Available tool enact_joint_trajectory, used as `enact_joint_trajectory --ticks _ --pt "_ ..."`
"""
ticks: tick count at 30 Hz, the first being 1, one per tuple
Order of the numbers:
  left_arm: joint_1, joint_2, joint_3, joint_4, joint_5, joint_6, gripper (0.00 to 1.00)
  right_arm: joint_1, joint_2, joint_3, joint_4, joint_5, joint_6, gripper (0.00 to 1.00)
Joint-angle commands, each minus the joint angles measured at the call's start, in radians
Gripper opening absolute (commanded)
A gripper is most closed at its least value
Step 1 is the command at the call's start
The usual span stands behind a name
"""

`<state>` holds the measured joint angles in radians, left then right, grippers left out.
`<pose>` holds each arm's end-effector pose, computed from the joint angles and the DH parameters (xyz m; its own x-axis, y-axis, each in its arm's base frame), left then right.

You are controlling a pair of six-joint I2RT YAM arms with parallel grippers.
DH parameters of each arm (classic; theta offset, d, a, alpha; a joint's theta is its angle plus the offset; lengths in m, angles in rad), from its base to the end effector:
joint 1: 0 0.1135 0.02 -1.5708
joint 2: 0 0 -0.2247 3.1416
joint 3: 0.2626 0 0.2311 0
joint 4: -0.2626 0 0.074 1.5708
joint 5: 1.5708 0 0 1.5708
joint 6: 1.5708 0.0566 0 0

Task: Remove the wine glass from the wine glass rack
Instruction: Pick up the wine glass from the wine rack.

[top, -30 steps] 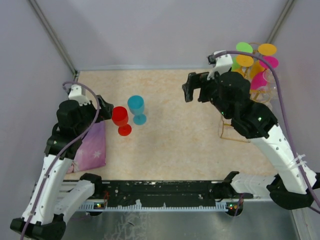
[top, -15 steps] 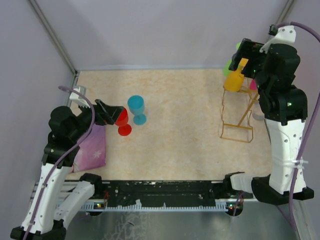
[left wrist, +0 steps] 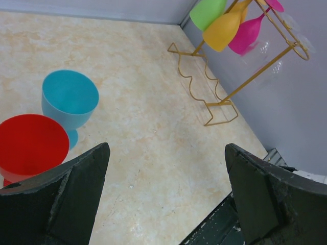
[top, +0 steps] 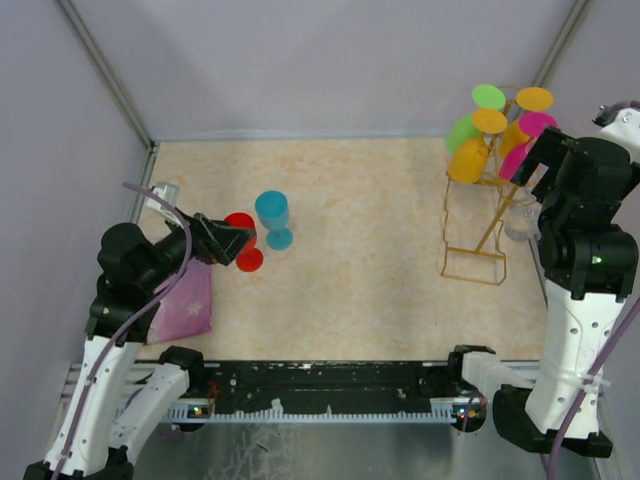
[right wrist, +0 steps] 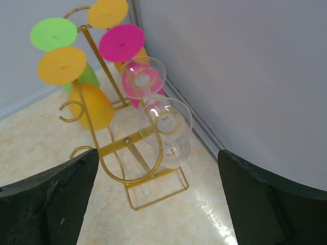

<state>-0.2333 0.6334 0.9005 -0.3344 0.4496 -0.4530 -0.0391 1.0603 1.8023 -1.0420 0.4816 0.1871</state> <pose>0.1529 -0.0616 0.3549 -0.3346 -0.3256 -0.8843 0.5379 0.7045 -0.4629 0.1517 -0.0322 0.4679 -0.2014 0.1729 -0.9641 0.5234 0.8510 0.0432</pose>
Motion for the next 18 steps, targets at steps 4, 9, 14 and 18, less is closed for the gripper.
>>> enact_joint_trajectory --ticks 4,9,14,18 --pt "0.003 -0.016 -0.020 0.017 0.083 0.030 0.99 -0.203 -0.016 -0.075 0.024 -0.213 0.117 0.99" --pt "0.003 -0.026 -0.018 0.007 0.091 0.050 0.99 -0.312 0.010 -0.071 0.053 -0.370 0.186 0.93" --pt "0.003 -0.033 -0.023 0.002 0.103 0.048 0.99 -0.399 0.013 -0.111 0.086 -0.403 0.224 0.82" --pt "0.003 -0.034 -0.039 0.006 0.111 0.053 0.99 -0.461 -0.005 -0.170 0.115 -0.417 0.234 0.79"
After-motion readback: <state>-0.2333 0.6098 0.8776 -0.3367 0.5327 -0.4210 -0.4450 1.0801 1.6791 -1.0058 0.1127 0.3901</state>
